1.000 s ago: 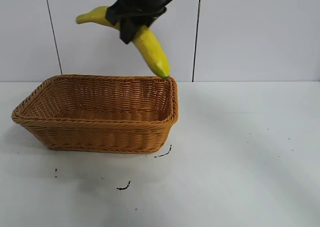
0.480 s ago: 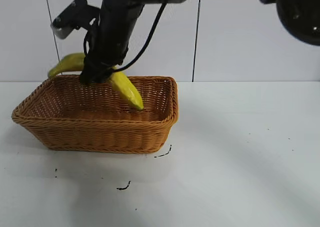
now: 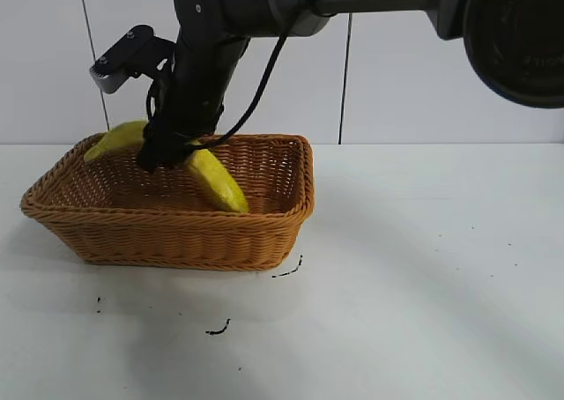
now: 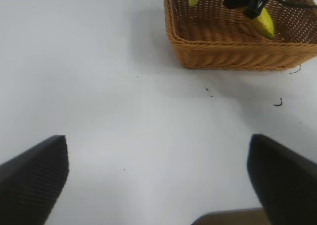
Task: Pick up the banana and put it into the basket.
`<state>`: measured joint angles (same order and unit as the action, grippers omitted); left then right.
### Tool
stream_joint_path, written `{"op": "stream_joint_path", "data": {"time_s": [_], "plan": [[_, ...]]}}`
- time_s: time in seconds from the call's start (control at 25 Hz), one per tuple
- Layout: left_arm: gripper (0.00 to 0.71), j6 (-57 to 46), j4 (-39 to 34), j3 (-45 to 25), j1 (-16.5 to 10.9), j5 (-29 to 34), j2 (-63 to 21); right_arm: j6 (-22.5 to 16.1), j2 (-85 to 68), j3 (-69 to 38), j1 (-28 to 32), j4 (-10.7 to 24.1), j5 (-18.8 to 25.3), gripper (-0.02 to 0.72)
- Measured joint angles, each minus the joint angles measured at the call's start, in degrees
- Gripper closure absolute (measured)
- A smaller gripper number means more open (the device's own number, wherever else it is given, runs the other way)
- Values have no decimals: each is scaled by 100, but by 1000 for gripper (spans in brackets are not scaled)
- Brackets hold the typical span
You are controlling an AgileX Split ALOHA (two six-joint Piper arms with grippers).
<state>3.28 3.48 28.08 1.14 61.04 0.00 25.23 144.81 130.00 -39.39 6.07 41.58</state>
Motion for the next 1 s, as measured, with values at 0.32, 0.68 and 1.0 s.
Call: {"op": "stream_joint_path", "data": {"time_s": [0.32, 0.68, 1.0], "plan": [[15, 0, 0, 0, 0, 0, 0, -554, -172, 72, 0, -29, 545, 14], [15, 0, 0, 0, 0, 0, 0, -1980, -774, 208, 362, -731, 1405, 14], [15, 0, 0, 0, 0, 0, 0, -2407, -774, 251, 1611, -1070, 1810, 14]]}}
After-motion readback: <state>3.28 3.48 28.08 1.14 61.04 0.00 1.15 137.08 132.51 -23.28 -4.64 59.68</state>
